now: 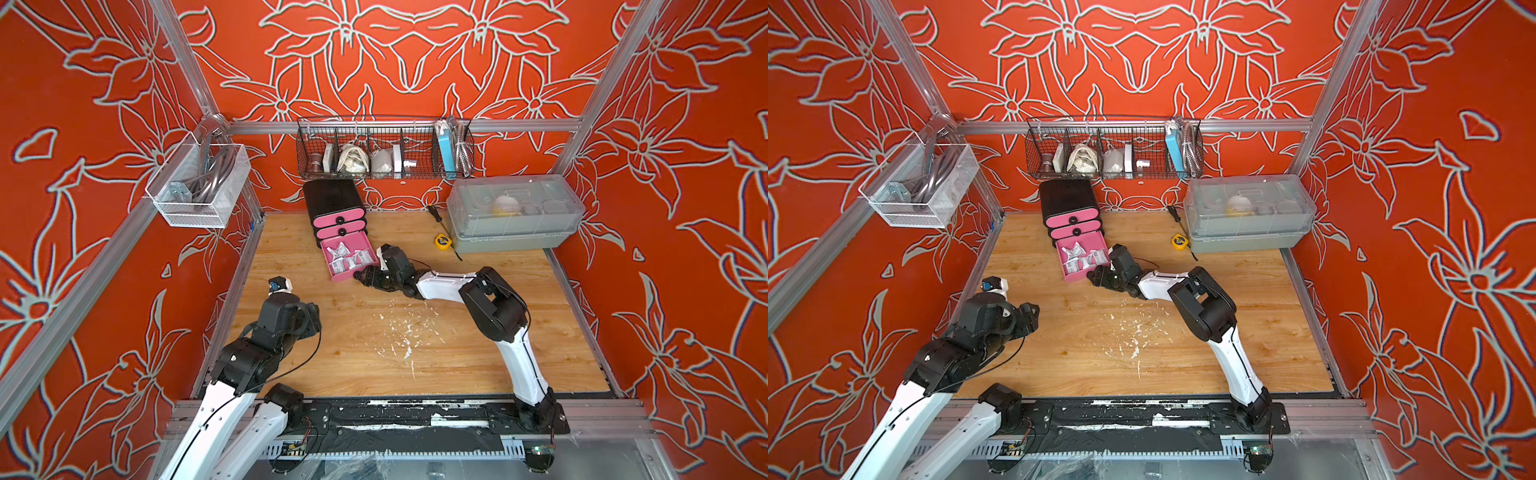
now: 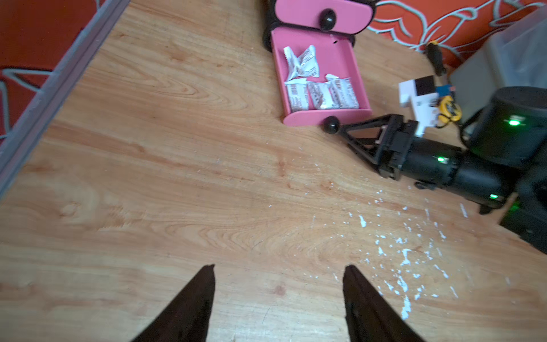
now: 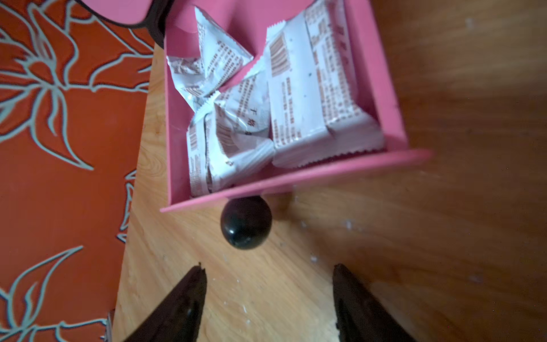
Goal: Place the cookies into the drawer by color
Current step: Close the drawer in the storage box.
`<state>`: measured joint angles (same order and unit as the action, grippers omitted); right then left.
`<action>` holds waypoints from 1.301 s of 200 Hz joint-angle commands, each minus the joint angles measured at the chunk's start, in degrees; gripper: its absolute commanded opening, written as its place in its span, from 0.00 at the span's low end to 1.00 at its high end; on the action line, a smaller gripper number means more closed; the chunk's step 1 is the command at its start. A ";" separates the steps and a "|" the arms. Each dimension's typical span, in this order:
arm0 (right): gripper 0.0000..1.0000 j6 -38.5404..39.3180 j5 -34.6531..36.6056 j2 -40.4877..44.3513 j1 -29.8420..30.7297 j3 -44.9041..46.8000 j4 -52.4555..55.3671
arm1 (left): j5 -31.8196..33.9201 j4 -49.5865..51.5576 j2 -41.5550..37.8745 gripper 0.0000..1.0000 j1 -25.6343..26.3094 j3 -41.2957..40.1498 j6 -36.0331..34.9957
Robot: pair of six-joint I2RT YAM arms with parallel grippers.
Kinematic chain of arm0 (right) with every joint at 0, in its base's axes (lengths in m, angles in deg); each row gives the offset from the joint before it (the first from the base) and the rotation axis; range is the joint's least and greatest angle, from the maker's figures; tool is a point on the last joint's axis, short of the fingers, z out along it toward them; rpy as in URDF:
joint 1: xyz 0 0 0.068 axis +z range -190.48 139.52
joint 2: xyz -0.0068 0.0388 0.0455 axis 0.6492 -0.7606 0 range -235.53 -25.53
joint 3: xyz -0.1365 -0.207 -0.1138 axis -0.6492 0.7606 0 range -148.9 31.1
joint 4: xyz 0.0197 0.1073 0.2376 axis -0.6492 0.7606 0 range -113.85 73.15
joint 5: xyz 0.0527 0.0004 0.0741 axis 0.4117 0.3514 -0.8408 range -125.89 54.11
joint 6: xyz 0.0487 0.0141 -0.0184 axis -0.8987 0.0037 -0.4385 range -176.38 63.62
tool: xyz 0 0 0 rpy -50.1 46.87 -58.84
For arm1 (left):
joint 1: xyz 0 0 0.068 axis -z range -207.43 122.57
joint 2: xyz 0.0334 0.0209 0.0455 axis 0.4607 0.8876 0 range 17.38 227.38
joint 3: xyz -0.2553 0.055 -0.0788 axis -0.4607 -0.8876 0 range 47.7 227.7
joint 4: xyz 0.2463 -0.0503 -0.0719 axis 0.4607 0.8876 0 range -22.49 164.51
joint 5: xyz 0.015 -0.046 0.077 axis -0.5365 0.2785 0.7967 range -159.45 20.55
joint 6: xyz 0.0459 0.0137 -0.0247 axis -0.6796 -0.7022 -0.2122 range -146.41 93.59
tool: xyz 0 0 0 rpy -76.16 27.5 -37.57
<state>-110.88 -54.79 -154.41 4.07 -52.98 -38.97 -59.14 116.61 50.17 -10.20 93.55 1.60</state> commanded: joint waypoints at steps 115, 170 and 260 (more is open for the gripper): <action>0.38 -10.63 -0.45 -7.42 1.32 -2.76 -8.30 | -15.74 -7.25 -6.88 0.80 -3.38 -2.66 -6.74; 0.25 -10.67 -1.14 -6.58 1.27 -3.20 -9.13 | -16.70 -7.53 -6.74 0.81 -4.90 -2.92 -6.70; 0.21 -11.24 0.04 -3.04 1.51 -7.50 -7.37 | -17.45 -7.77 -6.78 0.82 -7.89 -2.97 -6.69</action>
<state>-121.85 -55.44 -160.05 4.97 -57.04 -46.22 -75.73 110.25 43.64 -17.21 90.84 -4.37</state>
